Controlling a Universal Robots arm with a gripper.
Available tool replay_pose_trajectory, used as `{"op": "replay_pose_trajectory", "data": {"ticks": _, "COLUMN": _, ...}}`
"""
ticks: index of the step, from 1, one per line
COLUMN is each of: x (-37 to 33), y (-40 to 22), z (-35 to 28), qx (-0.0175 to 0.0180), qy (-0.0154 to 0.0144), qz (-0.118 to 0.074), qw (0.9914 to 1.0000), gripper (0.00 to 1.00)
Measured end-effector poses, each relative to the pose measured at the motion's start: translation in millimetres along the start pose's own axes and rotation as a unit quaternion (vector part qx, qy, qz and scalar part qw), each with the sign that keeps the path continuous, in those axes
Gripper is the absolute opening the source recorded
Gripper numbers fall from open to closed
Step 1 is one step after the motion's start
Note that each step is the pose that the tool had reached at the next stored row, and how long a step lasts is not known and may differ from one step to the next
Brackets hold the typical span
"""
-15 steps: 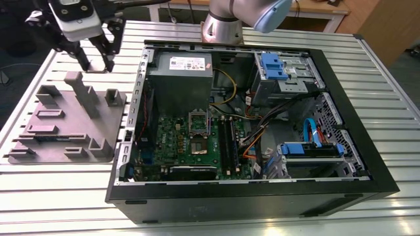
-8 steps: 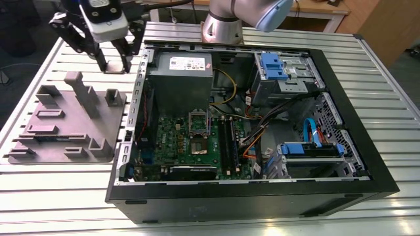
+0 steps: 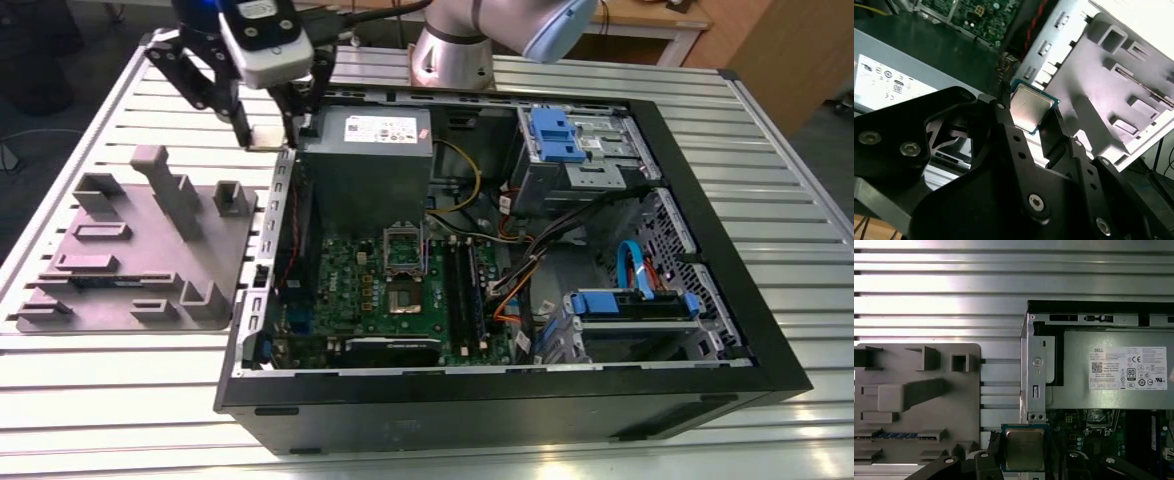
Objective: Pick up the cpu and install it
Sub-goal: 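Pick up the cpu and move it towards the insertion slot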
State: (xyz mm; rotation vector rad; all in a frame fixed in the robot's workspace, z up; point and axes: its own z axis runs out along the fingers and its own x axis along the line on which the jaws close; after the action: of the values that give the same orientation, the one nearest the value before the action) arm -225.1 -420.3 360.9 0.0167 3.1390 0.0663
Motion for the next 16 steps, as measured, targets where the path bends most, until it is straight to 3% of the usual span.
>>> {"op": "replay_pose_trajectory", "data": {"ticks": 16, "x": -66.3, "y": 0.5, "z": 0.6, "qx": 0.0000, "qy": 0.0001, "qz": 0.000, "qw": 1.00000, "gripper": 0.47}}
